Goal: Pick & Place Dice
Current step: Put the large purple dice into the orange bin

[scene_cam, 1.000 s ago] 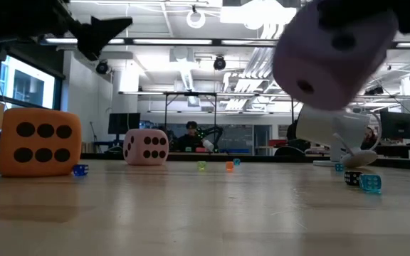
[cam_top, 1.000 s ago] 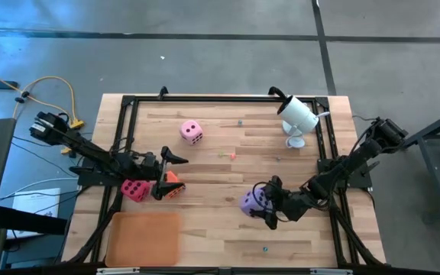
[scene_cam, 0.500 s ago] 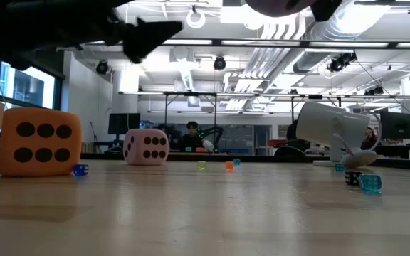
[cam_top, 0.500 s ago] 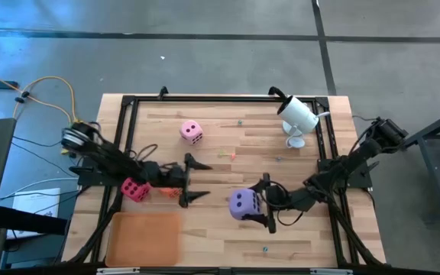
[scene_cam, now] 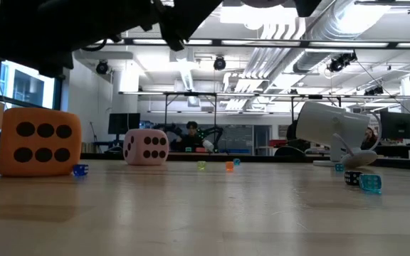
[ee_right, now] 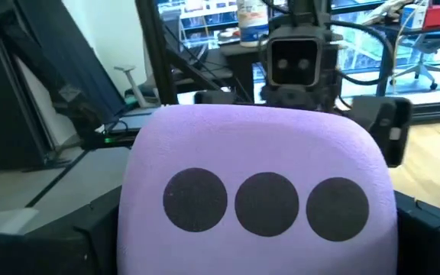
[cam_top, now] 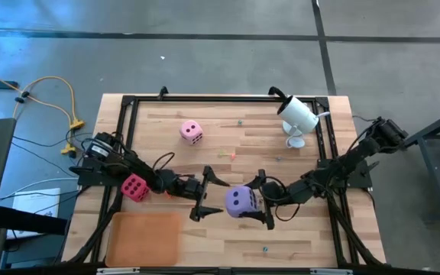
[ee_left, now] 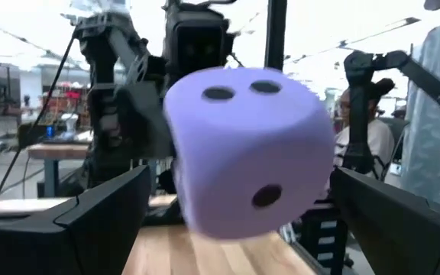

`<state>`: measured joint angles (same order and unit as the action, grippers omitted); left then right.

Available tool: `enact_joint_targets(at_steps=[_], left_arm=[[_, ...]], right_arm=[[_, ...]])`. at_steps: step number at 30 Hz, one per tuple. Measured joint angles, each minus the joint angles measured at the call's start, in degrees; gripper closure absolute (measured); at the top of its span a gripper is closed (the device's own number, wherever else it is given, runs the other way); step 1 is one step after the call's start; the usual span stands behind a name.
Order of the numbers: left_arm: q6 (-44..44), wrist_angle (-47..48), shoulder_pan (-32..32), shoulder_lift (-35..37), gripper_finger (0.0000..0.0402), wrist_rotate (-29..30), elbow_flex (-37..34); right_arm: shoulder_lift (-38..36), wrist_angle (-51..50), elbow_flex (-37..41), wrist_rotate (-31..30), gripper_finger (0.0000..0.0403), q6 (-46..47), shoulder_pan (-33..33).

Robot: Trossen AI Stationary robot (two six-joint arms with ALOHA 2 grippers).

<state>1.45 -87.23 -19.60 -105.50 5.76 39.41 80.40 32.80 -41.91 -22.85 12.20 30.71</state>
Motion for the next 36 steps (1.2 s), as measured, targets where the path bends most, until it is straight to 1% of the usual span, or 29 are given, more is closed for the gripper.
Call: enact_joint_targets(at_steps=[3,9,11,13,17,21,25,29,36], left_arm=[[0.0,-0.2,-0.2,0.0,0.0002,-0.1,0.1],[0.5,0.1,-0.2,0.0,0.0002,0.0,0.3],[0.5,0.1,-0.2,0.0,0.0002,0.0,0.5],[1.1,0.1,-0.2,0.0,0.0002,0.0,0.5],[1.7,0.1,-0.1,0.0,0.0001,0.7,0.6],[1.6,0.3,-0.1,0.0,0.0001,1.7,0.6],[2.0,0.2,-0.1,0.0,0.0001,3.4,0.6],[2.0,0.4,-0.1,0.0,0.0001,3.7,0.5],[2.0,0.0,0.2,0.0,0.0001,5.7,0.6]], right_arm=[[0.0,0.6,0.0,2.2,0.0048,0.1,-0.9],[0.0,1.6,0.0,2.6,0.0048,0.2,-2.8],[0.0,1.8,0.0,4.1,0.0048,0.2,-3.6],[0.3,2.3,0.0,4.4,0.0048,0.2,-4.3],[0.5,2.4,0.0,2.5,0.0048,0.1,-5.1],[1.2,2.5,0.0,2.0,0.0048,0.1,-6.0],[1.7,2.6,0.0,-1.0,0.0048,-0.1,-6.3],[2.4,2.7,0.0,-3.8,0.0048,-0.5,-6.3],[2.4,3.4,0.0,-4.0,0.0048,-0.5,-6.7]])
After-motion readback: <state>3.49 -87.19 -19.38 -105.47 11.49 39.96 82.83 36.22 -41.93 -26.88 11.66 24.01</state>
